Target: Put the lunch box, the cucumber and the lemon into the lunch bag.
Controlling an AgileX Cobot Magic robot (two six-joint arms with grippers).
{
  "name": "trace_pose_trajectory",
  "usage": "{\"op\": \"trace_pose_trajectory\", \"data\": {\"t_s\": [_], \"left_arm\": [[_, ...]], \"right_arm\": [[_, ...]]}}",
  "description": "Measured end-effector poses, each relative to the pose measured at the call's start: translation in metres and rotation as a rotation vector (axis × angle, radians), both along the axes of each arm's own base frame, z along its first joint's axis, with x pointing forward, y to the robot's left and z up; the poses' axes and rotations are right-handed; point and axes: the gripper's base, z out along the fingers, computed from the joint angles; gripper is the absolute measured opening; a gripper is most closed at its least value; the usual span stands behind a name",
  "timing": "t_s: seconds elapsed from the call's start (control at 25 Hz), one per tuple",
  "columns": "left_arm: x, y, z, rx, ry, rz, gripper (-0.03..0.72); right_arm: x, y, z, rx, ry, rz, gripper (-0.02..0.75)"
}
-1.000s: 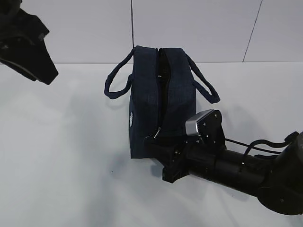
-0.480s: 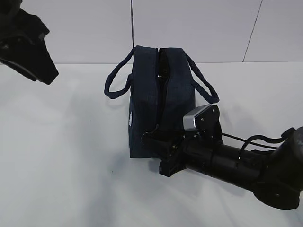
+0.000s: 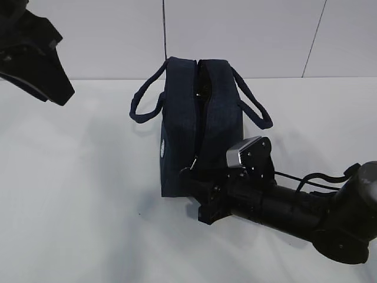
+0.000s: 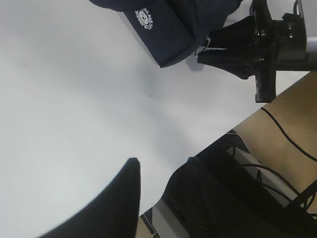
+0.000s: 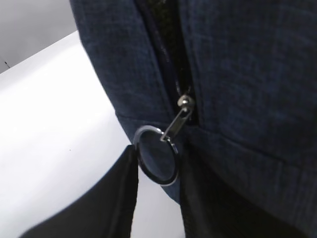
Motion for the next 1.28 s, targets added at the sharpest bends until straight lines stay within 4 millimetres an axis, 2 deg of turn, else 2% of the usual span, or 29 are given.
{"op": "trace_pose_trajectory", "data": {"t_s": [0.36, 0.92, 1.28], "left_arm": [[0.0, 0.0, 0.0, -0.001, 0.001, 0.0, 0.219], [0.0, 0.0, 0.0, -0.001, 0.001, 0.0, 0.219], [0.0, -0.001, 0.0, -0.01, 0.006, -0.001, 0.219]], "right_arm": [[0.009, 0.004, 0.005, 0.014, -0.032, 0.0, 0.23], [0.009, 0.005, 0.005, 0.014, -0.036, 0.001, 0.23], [0.008, 0.004, -0.006, -0.001, -0.007, 0.001, 0.231]]}}
